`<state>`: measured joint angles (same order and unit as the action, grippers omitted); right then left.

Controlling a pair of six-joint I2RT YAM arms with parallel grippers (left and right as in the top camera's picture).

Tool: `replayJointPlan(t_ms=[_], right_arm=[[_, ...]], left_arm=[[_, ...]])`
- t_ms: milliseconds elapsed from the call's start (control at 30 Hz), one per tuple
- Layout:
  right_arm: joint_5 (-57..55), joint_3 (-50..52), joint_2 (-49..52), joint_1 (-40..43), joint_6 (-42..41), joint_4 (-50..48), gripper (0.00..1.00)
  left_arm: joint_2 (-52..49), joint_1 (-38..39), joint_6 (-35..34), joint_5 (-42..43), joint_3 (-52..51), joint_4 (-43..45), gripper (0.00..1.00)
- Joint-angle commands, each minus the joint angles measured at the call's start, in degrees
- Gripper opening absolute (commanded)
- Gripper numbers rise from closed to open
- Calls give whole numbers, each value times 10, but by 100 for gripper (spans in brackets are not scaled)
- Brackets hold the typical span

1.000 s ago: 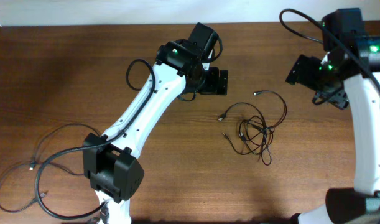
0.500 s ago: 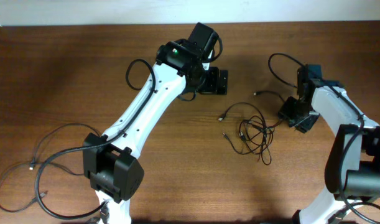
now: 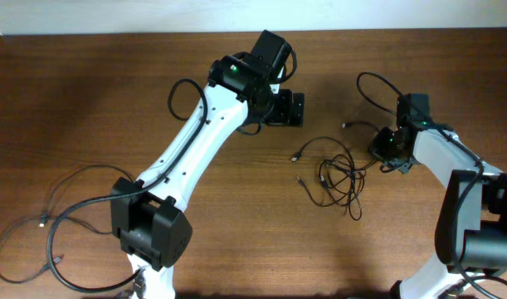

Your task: Untangle cables

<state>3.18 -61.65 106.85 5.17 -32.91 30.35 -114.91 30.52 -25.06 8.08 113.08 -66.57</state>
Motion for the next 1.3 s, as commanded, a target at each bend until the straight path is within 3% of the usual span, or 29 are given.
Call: replayJointPlan(t_ms=[0,67,133,200,433,533,567,667,733,800,900,933,1000,1067,1133,1267], right_arm=[[84,29,43,-3,56,8,4],[129,-25,16,-2,119,37,4],[180,-157,-76,-3,186,157,4],[208,-213,-164,-3,203,204,4],[208,-216,-371,-3,202,226,4],[208,-216,-375,-3,185,229,4],[209,-216,-375,-3,185,231,4],[238,-216,-376,-3,186,239,4],[238,-216,-383,-3,186,239,4],[238,-216,-400,-3,188,239,4],[238,-216,-431,-3,188,232,4],[238,-216,-442,-3,188,232,4],[213,-216,-469,-3,192,220,4],[141,-216,-488,-3,191,211,4],[58,-216,-498,-3,156,213,4],[-97,-216,-490,-3,14,304,4]], left_arm=[[-6,1,5,-4,2,-1,99],[-6,1,5,-4,2,-1,99],[-6,1,5,-4,2,0,99],[-6,1,5,-4,2,0,99],[-6,1,14,16,2,19,99],[-6,22,245,182,2,34,99],[-6,34,257,215,2,46,99],[-36,65,31,254,2,142,99],[-89,79,32,316,2,177,99],[-132,81,-5,324,2,185,99],[-167,101,-4,330,2,207,99],[-177,113,-4,277,2,205,87],[-188,124,-4,-6,2,136,45],[-188,107,-11,-211,2,45,22],[-188,55,-91,-362,2,-61,0],[-188,-52,-211,-357,5,-143,0]])
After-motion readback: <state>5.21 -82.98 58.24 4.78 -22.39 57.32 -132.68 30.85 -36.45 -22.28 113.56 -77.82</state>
